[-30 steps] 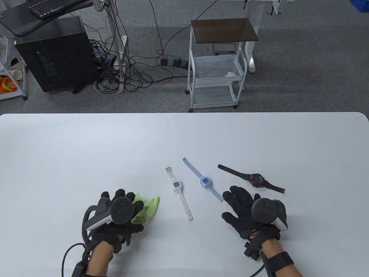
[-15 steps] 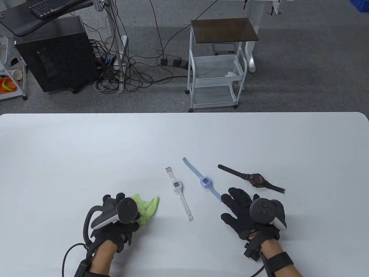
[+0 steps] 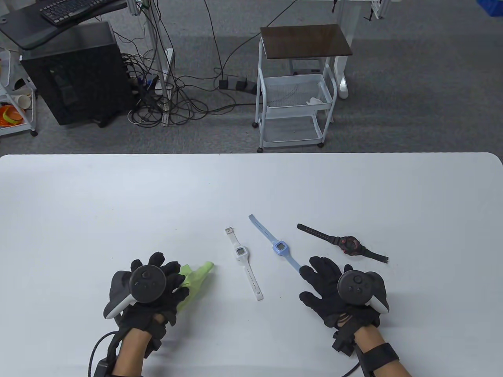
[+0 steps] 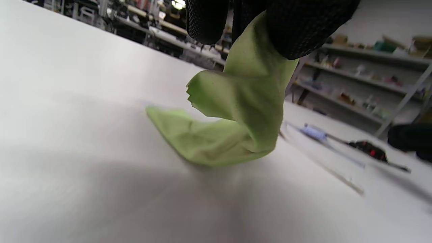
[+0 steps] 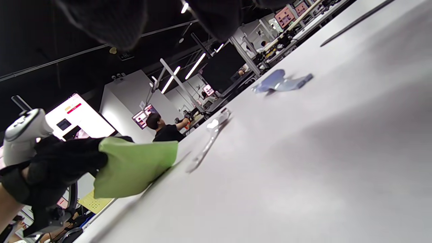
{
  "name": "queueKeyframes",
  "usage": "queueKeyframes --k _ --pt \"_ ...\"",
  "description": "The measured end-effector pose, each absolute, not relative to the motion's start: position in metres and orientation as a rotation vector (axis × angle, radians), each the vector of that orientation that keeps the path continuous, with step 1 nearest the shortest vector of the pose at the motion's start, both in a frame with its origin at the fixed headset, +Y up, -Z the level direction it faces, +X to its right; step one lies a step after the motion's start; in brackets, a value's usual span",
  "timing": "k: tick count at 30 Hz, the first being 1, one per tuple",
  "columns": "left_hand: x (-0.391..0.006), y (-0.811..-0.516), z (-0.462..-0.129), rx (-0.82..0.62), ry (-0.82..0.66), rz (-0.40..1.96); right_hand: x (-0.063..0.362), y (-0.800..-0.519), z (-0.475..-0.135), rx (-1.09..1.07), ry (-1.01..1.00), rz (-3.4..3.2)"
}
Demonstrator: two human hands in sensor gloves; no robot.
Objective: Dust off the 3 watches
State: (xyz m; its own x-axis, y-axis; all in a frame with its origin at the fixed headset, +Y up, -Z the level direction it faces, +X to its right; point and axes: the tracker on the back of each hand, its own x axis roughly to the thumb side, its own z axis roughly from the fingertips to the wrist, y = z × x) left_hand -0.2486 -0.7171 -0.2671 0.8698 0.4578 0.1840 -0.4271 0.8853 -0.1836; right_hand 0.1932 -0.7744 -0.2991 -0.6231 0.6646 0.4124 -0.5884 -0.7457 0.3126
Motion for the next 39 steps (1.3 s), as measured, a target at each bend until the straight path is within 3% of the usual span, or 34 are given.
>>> queueKeyframes --k 5,11,16,22,31,39 --pt "-0.262 -0.708 -0.262 -0.008 -0.181 0.624 0.195 -0.771 -0.302 0.577 0.172 2.412" --pt "-0.274 -0.693 -0.251 0.167 -0.191 0.778 0.181 -0.748 -0.308 0.609 0.069 2.462" --pt "-0.282 -0.678 -0.238 0.34 -0.225 0.906 0.149 -0.719 -0.325 0.662 0.061 2.517" --pt "-0.281 -0.672 -0.231 0.386 -0.245 0.943 0.094 -0.699 -0.363 0.704 0.087 2.6" --pt "-0.281 -0.675 -0.232 0.388 -0.244 0.917 0.012 -0.718 -0.423 0.617 0.297 2.8" --pt "-0.285 -0.676 -0.233 0.379 -0.226 0.931 -0.032 -0.741 -0.467 0.467 0.422 2.901"
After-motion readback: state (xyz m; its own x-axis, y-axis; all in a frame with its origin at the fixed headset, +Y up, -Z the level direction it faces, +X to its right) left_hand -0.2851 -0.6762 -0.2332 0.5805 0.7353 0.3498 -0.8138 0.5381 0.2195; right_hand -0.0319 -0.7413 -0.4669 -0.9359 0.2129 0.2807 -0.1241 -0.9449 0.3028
